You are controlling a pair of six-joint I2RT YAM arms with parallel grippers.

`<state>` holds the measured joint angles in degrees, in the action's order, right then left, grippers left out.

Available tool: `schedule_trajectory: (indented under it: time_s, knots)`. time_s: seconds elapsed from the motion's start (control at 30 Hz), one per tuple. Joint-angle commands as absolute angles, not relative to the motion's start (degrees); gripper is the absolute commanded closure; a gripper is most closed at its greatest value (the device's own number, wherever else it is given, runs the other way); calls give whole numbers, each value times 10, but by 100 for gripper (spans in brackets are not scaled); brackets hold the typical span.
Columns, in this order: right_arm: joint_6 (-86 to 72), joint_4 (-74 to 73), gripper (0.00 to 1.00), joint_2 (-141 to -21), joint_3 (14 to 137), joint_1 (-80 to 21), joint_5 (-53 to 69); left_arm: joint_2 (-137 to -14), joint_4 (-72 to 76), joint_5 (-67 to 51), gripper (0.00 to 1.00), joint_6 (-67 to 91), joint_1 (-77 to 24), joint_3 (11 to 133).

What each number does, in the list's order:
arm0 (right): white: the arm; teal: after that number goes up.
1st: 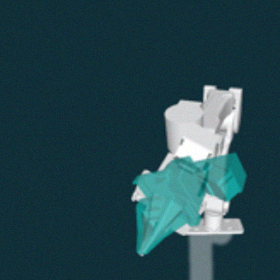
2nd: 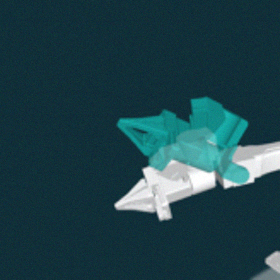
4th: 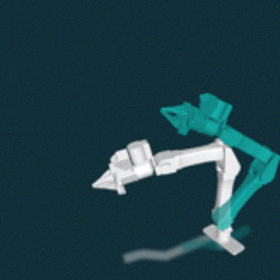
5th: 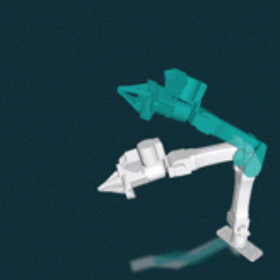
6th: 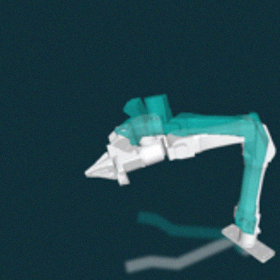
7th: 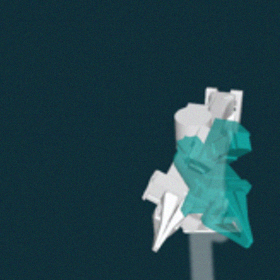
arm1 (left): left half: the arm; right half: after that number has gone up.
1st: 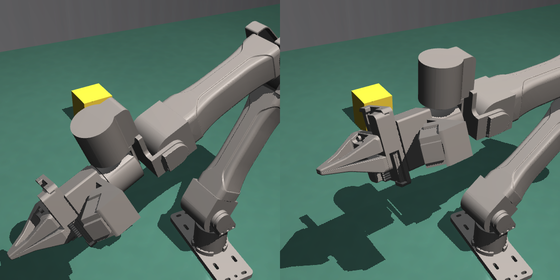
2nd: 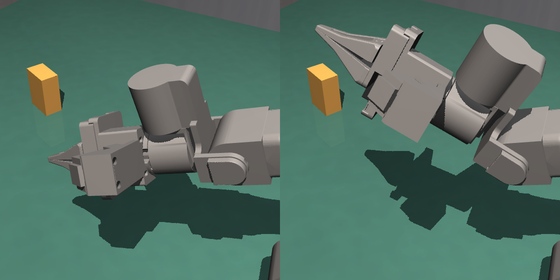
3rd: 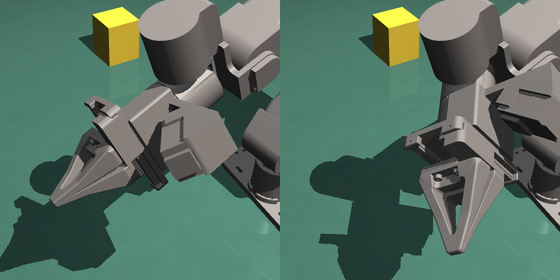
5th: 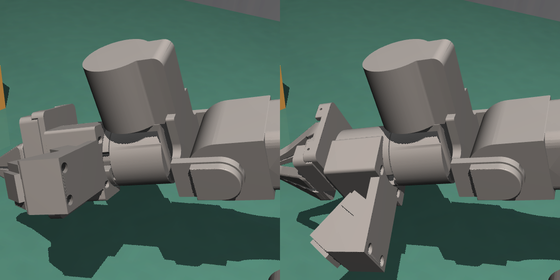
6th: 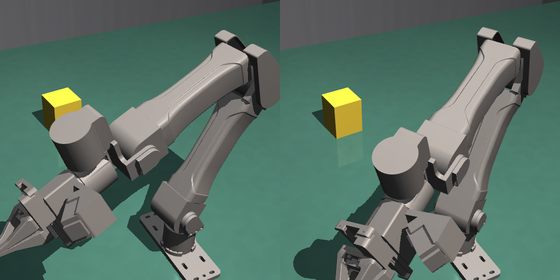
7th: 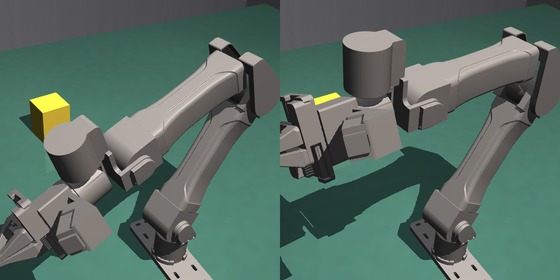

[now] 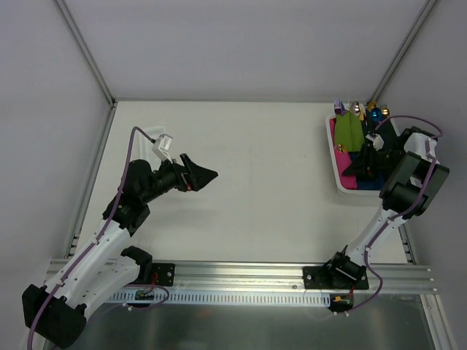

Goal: Place the utensils on the paper napkin and roll it up

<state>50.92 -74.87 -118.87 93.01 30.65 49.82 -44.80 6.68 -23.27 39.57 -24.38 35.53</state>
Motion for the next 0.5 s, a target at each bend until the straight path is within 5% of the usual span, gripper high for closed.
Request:
schedule_trajectory:
  time_s: [0.0,0.47]
  knots:
    - [509,-705,56,-1150,945,311,393,-429,70,-216,1,385,-246,363]
    - [471,-696,37,-1086,1017,294,358,-446,-45,-140,1,353,-244,400]
